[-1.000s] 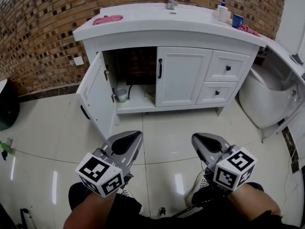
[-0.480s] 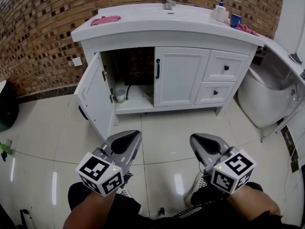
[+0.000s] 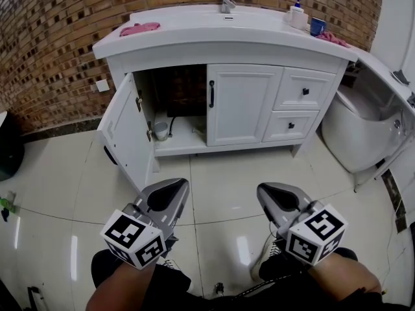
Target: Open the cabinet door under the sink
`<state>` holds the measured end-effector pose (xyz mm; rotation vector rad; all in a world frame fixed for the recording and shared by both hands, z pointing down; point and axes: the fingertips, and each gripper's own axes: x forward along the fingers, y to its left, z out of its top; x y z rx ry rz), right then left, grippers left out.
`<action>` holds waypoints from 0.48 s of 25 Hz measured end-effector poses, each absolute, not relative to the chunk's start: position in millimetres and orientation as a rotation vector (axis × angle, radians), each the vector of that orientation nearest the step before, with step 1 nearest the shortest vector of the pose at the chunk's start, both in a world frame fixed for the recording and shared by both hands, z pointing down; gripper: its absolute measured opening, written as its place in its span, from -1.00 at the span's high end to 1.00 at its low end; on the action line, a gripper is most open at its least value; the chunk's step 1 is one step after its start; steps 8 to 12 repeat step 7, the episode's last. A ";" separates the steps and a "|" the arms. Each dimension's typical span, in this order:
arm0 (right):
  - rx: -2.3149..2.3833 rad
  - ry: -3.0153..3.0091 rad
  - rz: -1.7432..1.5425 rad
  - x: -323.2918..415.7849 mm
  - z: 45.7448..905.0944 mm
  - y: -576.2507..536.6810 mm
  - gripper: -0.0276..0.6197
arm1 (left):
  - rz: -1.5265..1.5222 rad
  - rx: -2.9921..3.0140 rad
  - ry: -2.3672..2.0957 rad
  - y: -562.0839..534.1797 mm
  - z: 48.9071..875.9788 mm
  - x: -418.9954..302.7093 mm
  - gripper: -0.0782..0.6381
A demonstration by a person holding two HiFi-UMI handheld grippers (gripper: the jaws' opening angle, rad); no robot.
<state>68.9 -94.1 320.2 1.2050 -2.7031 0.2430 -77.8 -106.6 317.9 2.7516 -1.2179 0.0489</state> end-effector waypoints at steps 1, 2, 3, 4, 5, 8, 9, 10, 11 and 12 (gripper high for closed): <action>1.203 -2.704 0.240 68.5 320.0 -94.1 0.90 | 0.049 2.752 -1.219 -106.8 317.9 -78.0 0.77; 1.199 -2.706 0.238 68.1 319.5 -94.2 0.90 | 0.047 2.752 -1.222 -107.2 317.9 -78.4 0.77; 1.196 -2.707 0.235 67.7 319.1 -94.4 0.90 | 0.045 2.752 -1.225 -107.7 317.8 -78.7 0.77; 1.194 -2.708 0.234 67.5 318.9 -94.4 0.90 | 0.044 2.751 -1.229 -108.2 317.8 -79.1 0.77; 1.192 -2.707 0.235 67.2 319.2 -94.1 0.90 | 0.044 2.750 -1.232 -108.4 318.2 -79.7 0.77; 1.191 -2.706 0.237 66.7 320.1 -93.4 0.90 | 0.049 2.747 -1.239 -108.7 319.5 -81.2 0.77; 1.191 -2.706 0.237 66.7 320.1 -93.4 0.90 | 0.049 2.747 -1.239 -108.7 319.5 -81.2 0.77; 1.191 -2.706 0.237 66.7 320.1 -93.4 0.90 | 0.049 2.747 -1.239 -108.7 319.5 -81.2 0.77; 1.191 -2.706 0.237 66.7 320.1 -93.4 0.90 | 0.049 2.747 -1.239 -108.7 319.5 -81.2 0.77; 1.191 -2.706 0.237 66.7 320.1 -93.4 0.90 | 0.049 2.747 -1.239 -108.7 319.5 -81.2 0.77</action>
